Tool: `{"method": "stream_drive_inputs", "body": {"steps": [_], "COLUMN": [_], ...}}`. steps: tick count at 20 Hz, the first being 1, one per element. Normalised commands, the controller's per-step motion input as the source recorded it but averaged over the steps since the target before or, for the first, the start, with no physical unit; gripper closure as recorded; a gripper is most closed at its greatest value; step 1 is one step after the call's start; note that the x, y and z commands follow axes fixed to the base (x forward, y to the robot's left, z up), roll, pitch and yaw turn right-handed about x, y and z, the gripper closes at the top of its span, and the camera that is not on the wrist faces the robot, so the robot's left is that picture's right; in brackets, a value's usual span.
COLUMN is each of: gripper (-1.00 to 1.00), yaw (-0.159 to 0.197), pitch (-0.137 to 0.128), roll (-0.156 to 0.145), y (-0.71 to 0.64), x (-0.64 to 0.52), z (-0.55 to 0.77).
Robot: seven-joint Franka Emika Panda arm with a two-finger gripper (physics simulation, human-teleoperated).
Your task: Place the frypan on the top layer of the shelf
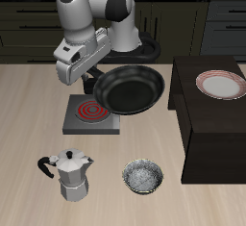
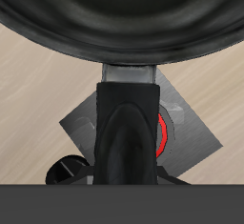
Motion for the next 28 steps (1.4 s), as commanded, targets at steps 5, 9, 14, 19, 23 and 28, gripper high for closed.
{"method": "stream_drive_inputs", "body": {"steps": [5, 9, 14, 19, 23, 28], "gripper": [1.00, 1.00, 1.00, 1.00, 1.00, 1.00], "yaw": [0.042, 0.089, 0.081, 0.044, 0.047, 0.019], "pitch": [-0.027, -0.021, -0.017, 0.006, -0.012, 0.007], "roll": [-0.014, -0.020, 0.019, 0.018, 0.006, -0.004], "y": [-0.12, -0.08, 0.06, 0.06, 0.02, -0.01], "x": [0.05, 0.09, 0.07, 0.03, 0.05, 0.10], "z": [0.05, -0.02, -0.05, -0.02, 0.05, -0.06]}}
